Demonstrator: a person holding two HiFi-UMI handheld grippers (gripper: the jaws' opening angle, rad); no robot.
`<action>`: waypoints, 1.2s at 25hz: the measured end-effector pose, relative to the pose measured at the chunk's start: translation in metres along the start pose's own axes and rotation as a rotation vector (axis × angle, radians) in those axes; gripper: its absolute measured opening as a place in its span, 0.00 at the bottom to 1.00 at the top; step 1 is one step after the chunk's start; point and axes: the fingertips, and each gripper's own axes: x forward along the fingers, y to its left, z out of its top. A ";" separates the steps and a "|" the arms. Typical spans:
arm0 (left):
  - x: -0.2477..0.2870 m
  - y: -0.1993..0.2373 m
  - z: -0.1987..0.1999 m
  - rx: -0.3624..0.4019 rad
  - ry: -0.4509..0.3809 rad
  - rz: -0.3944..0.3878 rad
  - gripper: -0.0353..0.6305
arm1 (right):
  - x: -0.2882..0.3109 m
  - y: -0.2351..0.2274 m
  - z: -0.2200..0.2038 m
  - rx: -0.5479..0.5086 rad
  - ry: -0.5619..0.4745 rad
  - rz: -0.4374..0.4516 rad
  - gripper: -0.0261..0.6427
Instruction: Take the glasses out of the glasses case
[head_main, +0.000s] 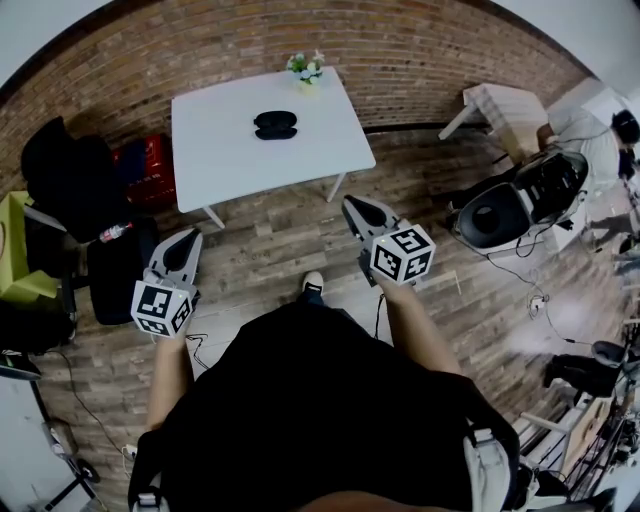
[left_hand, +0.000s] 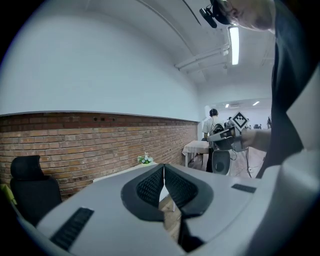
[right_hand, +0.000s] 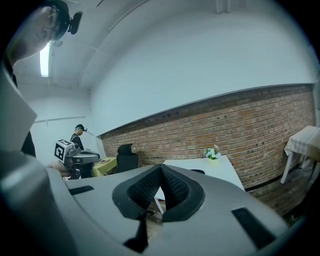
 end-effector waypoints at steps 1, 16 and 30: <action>0.004 0.002 0.000 -0.002 0.002 0.001 0.07 | 0.003 -0.003 0.000 0.001 0.004 0.003 0.06; 0.050 0.022 0.003 -0.019 0.032 0.052 0.07 | 0.044 -0.051 0.004 0.006 0.055 0.039 0.06; 0.108 0.028 0.021 -0.025 0.047 0.091 0.07 | 0.071 -0.113 0.021 -0.009 0.077 0.068 0.06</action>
